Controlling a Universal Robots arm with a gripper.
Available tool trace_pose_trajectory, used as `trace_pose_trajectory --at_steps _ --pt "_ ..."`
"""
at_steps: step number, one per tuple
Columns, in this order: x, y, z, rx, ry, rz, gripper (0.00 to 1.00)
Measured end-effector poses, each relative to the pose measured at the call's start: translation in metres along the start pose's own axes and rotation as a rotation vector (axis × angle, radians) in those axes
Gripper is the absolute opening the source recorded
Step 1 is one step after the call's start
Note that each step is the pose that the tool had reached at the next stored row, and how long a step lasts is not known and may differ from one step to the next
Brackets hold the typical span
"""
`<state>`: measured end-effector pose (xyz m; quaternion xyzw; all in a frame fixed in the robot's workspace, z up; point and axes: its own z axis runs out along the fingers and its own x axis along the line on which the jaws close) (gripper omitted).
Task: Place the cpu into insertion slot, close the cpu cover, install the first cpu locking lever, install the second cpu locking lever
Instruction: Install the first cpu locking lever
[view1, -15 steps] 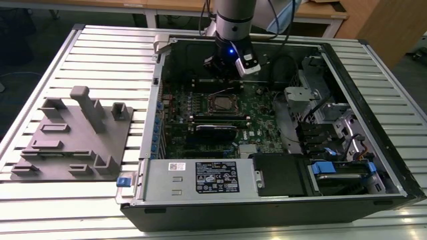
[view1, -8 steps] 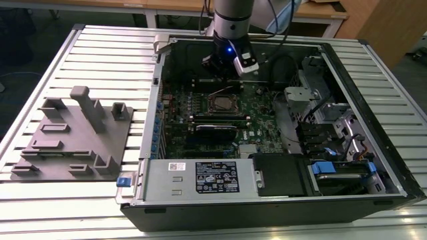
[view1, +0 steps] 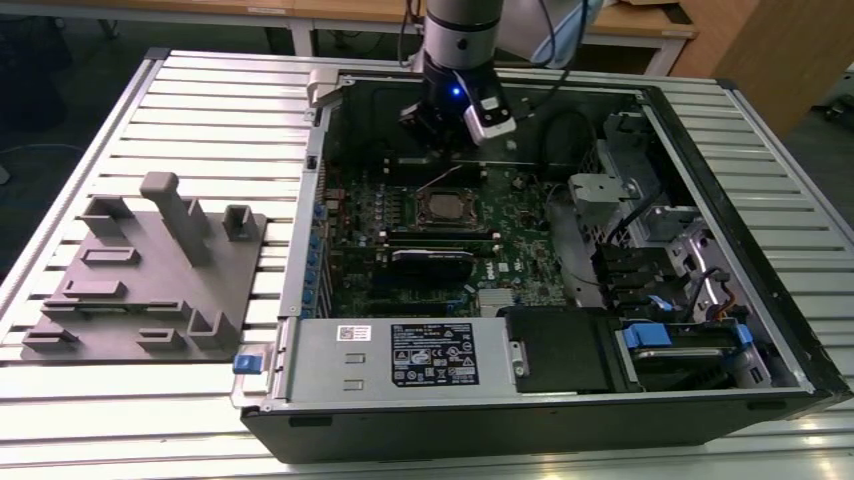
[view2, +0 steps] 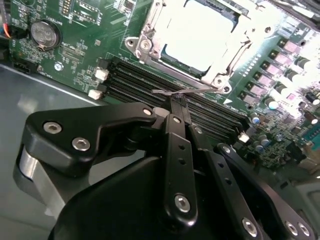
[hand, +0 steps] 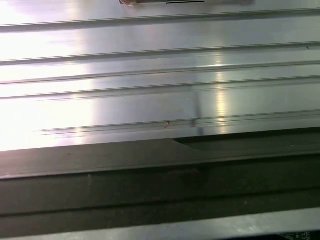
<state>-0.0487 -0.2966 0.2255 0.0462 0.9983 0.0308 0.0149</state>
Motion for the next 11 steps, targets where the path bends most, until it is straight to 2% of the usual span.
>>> trace_pose_trajectory --at_steps 11 --pt "0.0061 -0.0006 0.0021 -0.0090 0.0004 0.000 0.10"
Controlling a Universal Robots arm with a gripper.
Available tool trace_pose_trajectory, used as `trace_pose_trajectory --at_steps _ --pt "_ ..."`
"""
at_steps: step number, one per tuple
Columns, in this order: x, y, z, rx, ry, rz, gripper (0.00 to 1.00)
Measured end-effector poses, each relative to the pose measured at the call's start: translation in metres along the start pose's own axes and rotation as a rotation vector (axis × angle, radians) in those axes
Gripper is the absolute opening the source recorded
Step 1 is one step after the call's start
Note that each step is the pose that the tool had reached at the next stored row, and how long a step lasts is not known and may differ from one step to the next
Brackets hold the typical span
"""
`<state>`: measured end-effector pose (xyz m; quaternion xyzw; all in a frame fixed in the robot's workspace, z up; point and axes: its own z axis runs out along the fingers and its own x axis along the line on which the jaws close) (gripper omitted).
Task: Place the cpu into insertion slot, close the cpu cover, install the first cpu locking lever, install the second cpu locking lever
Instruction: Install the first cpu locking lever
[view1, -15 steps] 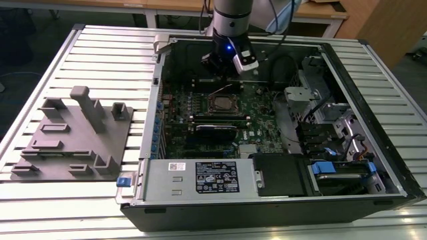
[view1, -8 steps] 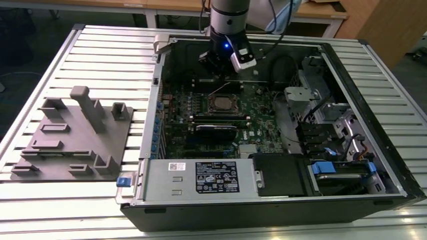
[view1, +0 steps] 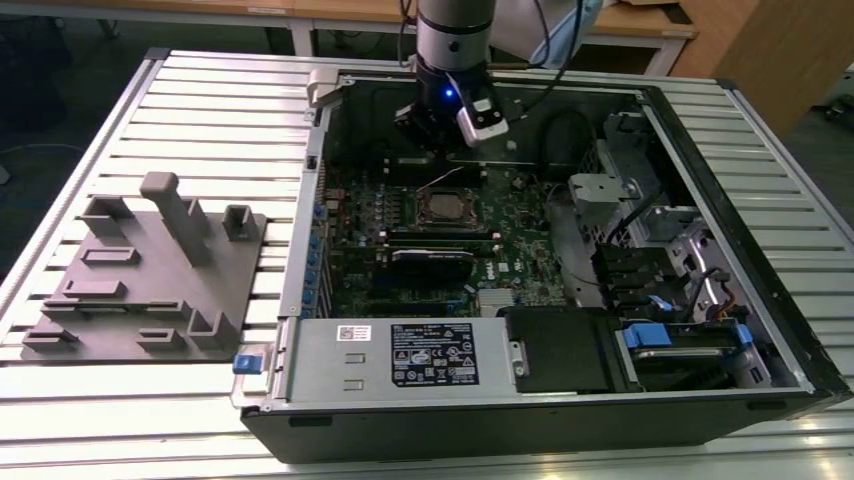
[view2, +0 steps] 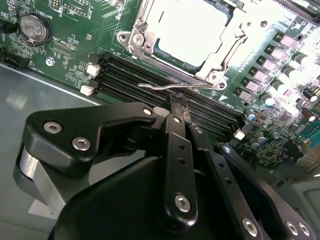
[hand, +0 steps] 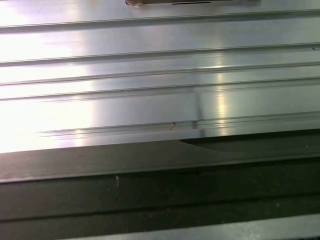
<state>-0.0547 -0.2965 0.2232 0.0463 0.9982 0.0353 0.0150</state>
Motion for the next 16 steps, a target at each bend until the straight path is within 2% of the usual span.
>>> trace_pose_trajectory --at_steps 7,10,12,16 --pt "-0.0002 -0.0032 -0.0007 0.0020 -0.0001 0.001 0.10" --pt "-0.0003 -0.0042 -0.0007 0.0093 -0.0005 0.000 0.10" --pt "-0.0005 -0.0042 -0.0006 0.0134 0.0015 -0.006 0.10" --pt "-0.0014 -0.0042 -0.0004 0.0124 0.0025 -0.013 0.10"
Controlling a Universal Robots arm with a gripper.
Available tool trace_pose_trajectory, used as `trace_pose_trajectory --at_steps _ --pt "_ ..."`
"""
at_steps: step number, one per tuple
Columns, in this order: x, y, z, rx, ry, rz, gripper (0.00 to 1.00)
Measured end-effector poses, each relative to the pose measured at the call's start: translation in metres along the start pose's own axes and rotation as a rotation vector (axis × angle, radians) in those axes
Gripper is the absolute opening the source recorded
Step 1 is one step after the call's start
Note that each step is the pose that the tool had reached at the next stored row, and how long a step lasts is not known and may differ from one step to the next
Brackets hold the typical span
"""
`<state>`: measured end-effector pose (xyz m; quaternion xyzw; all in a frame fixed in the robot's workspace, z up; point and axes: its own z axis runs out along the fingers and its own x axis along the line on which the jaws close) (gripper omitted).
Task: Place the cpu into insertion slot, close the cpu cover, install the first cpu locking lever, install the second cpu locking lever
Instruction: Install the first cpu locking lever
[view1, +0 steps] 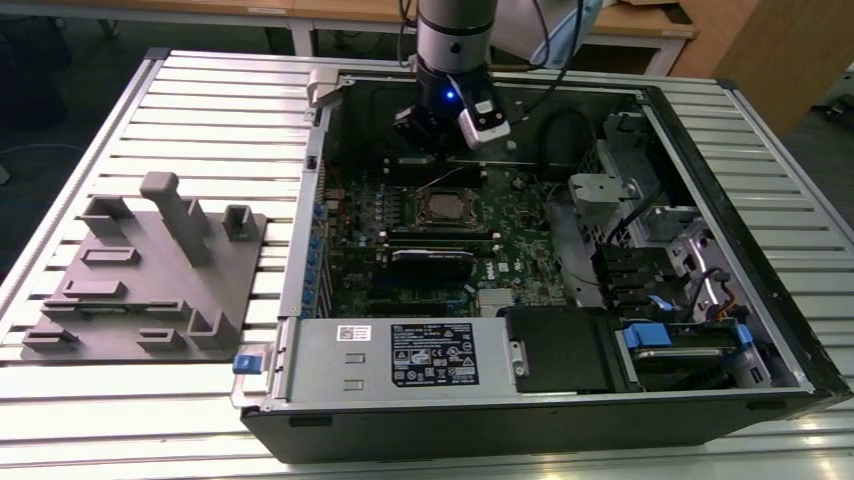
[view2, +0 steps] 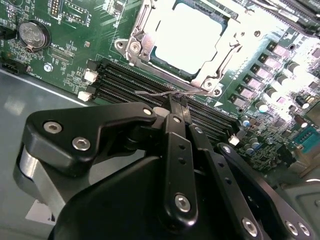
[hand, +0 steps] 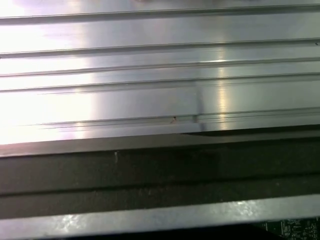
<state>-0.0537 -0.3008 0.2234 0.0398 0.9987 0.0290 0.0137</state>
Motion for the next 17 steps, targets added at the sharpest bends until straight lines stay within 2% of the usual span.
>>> trace_pose_trajectory --at_steps 4,17 --pt "-0.0019 0.0002 0.0001 -0.0036 0.0002 0.000 0.10" --pt "-0.0090 0.0006 0.0012 -0.0039 0.0003 0.000 0.10"
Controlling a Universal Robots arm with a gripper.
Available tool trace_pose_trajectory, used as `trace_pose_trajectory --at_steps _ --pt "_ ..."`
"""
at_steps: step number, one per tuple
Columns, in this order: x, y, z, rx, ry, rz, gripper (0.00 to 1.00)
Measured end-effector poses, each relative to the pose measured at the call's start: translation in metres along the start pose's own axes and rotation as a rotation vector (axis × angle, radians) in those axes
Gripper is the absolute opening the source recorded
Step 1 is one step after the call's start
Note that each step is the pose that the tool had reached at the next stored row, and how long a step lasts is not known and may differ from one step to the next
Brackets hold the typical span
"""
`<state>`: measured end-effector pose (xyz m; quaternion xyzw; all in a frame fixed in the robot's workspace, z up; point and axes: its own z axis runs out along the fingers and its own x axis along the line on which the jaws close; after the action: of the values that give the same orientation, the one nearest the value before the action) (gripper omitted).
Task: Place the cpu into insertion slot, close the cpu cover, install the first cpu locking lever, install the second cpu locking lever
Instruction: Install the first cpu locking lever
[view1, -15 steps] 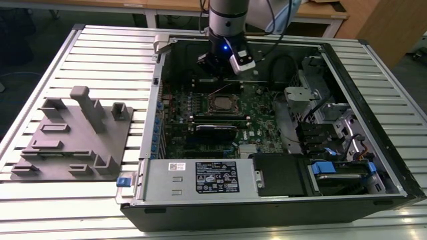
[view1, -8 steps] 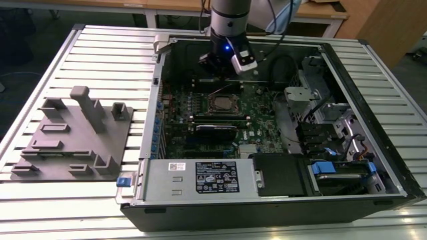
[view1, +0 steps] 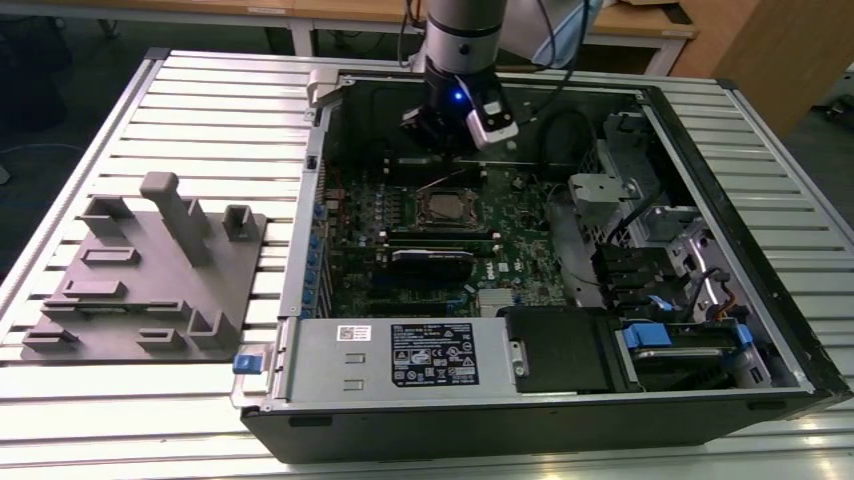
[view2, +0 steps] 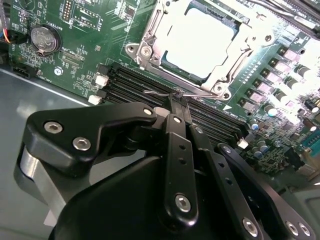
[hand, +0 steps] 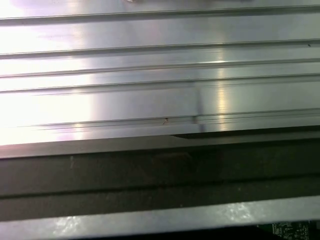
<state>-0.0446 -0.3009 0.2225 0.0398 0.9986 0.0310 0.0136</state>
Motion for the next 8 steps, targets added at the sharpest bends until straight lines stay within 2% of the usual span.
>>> trace_pose_trajectory --at_steps 8 --pt "-0.0039 0.0001 0.0034 -0.0001 0.0000 0.000 0.10"
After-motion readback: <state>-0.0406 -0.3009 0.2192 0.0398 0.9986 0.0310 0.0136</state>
